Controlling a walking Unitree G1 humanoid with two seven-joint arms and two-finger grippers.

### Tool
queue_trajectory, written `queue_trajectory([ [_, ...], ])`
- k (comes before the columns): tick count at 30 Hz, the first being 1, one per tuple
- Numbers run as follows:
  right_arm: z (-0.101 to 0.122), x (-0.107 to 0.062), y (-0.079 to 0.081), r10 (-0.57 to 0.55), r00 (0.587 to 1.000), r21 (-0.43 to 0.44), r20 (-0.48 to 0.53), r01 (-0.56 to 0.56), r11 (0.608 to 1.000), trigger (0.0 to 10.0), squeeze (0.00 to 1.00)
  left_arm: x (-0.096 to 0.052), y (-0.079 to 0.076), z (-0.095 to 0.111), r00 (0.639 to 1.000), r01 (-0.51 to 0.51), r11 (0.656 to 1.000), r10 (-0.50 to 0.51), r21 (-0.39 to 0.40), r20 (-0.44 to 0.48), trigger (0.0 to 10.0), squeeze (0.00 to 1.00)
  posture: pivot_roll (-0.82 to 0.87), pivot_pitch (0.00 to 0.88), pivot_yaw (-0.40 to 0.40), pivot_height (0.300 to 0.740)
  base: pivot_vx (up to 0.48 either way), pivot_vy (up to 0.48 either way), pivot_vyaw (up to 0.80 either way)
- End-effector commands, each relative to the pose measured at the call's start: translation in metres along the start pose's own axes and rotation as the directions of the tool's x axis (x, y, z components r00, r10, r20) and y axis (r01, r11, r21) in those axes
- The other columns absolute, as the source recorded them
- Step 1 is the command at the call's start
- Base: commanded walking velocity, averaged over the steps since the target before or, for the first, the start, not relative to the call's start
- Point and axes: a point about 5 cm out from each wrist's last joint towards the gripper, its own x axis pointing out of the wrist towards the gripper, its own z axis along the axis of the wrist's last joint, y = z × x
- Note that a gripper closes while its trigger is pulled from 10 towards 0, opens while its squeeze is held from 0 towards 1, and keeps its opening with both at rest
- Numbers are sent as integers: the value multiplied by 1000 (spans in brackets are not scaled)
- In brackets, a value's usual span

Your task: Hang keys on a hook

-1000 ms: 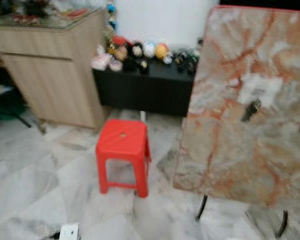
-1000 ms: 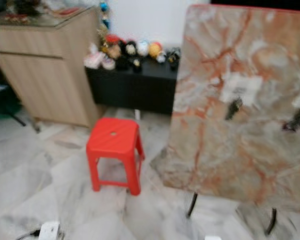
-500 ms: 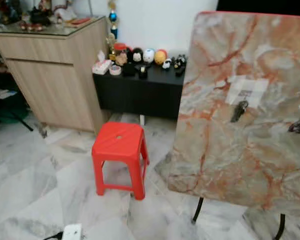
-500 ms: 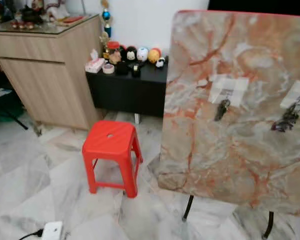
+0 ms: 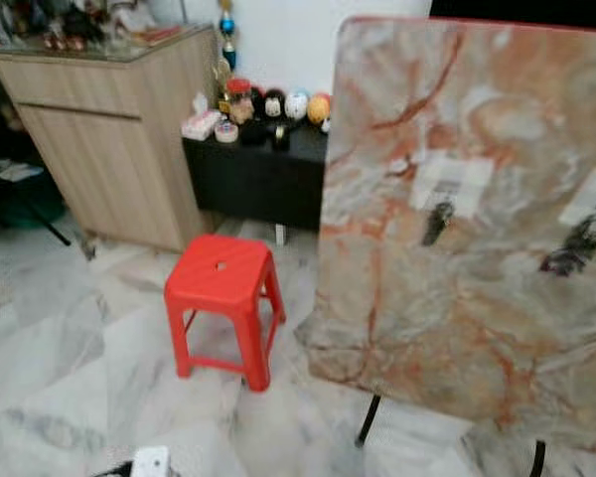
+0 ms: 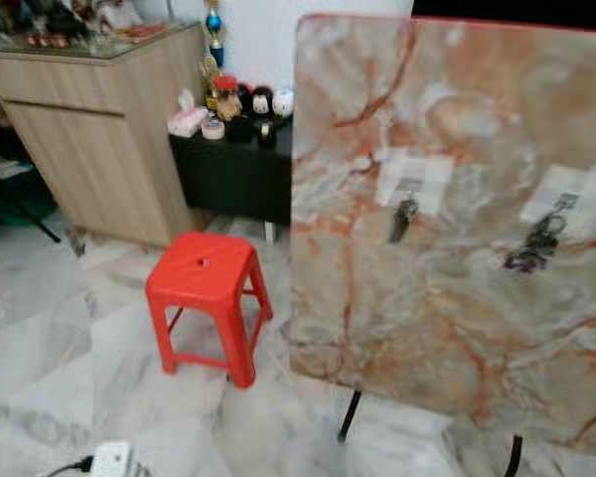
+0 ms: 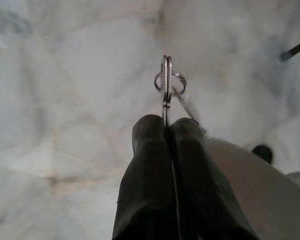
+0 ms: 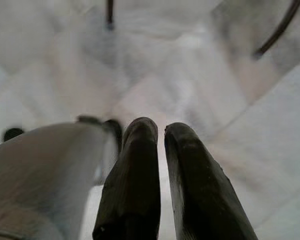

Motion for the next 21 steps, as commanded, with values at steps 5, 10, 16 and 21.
queue_trajectory([
  [5,8,2,8,13,1000,11,27,-13,1000,10000,0,-2,10,-3,1000,-24,1000,24,12,-7,10000,0,43,0,-39,740,0,-406,0],
  [10,9,2,8,20,999,16,34,-21,1000,10000,0,-2,9,-4,1000,-21,1000,21,6,-11,10000,0,43,0,-38,740,0,-405,-253],
  [16,9,2,8,16,999,11,31,-16,1000,10000,0,-2,8,-4,1000,-17,1000,17,10,-11,10000,0,35,0,-34,740,0,-404,-760],
  [21,10,3,8,16,999,-26,31,-16,1000,10000,0,-1,7,-2,1000,-13,1000,13,12,-7,10000,0,35,0,-31,740,0,-404,0],
])
